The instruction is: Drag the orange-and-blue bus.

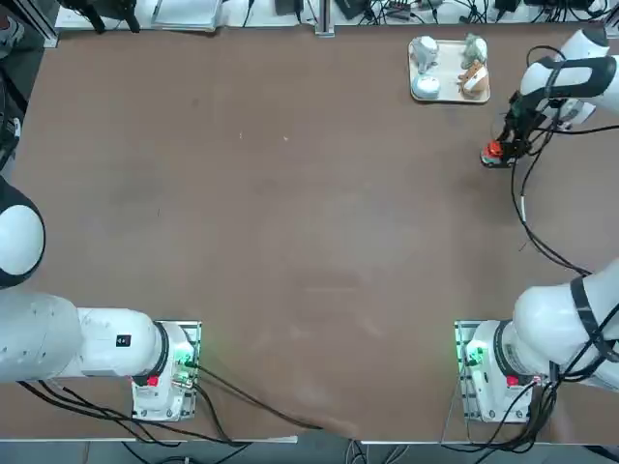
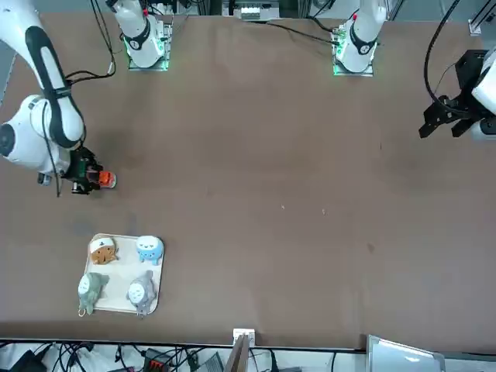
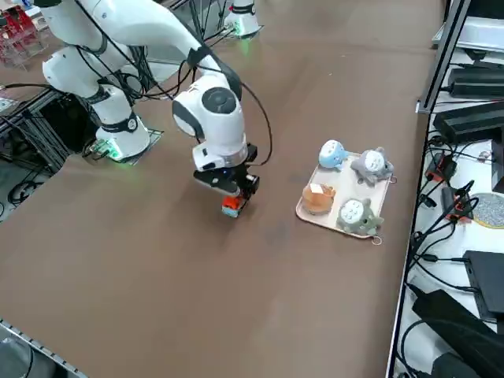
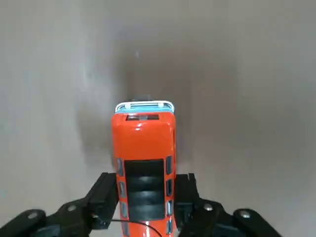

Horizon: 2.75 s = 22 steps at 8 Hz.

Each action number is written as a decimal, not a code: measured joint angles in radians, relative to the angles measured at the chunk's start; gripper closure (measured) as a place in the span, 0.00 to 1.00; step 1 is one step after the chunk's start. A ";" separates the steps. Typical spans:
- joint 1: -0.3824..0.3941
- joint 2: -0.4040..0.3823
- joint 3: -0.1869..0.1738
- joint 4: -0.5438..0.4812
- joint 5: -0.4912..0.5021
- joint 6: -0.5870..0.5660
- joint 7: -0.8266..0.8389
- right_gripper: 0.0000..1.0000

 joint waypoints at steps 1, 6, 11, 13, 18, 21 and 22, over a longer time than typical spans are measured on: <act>0.000 -0.006 0.030 -0.014 0.005 0.011 0.010 0.39; 0.013 -0.023 0.180 -0.096 0.024 0.136 0.159 0.39; 0.226 -0.009 0.199 -0.107 0.027 0.258 0.411 0.39; 0.312 0.010 0.199 -0.089 0.027 0.289 0.483 0.39; 0.429 0.068 0.197 -0.009 0.027 0.291 0.604 0.39; 0.474 0.088 0.197 0.022 0.027 0.292 0.625 0.39; 0.487 0.093 0.196 0.030 0.027 0.292 0.629 0.39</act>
